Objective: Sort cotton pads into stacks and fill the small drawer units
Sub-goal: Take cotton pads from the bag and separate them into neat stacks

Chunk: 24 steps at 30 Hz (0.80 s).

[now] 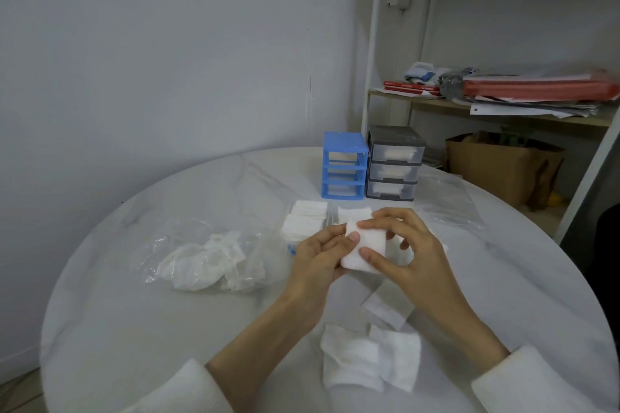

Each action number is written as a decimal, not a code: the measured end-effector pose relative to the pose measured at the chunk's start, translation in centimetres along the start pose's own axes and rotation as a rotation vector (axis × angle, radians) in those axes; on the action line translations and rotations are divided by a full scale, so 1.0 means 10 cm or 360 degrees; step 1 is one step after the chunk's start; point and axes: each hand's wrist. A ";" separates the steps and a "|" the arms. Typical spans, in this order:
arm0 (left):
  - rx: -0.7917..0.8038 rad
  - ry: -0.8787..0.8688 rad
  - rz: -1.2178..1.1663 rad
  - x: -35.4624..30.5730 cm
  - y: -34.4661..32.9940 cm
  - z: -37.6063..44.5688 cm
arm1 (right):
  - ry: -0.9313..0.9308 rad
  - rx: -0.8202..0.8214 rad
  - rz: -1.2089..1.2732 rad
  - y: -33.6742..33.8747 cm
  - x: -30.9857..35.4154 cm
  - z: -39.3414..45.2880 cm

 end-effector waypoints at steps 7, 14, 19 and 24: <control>0.0043 -0.0034 0.0061 0.02 0.01 0.01 | -0.0309 -0.0014 0.0519 -0.02 0.02 0.01; -0.0051 -0.0094 0.0064 0.00 0.01 0.01 | -0.0322 -0.0133 0.0533 0.00 -0.02 0.03; -0.0100 -0.0195 0.0134 0.00 0.01 0.03 | -0.0314 -0.0180 0.0552 0.02 -0.02 0.05; -0.0011 -0.0424 0.0280 0.02 0.05 0.04 | -0.0352 -0.0186 0.0472 0.02 -0.03 0.04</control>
Point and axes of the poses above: each hand's wrist, its own z-axis towards the middle knuckle, its own y-axis out of the back of the hand, x = y × z, and after that the axes turned 4 degrees about -x, right-handed
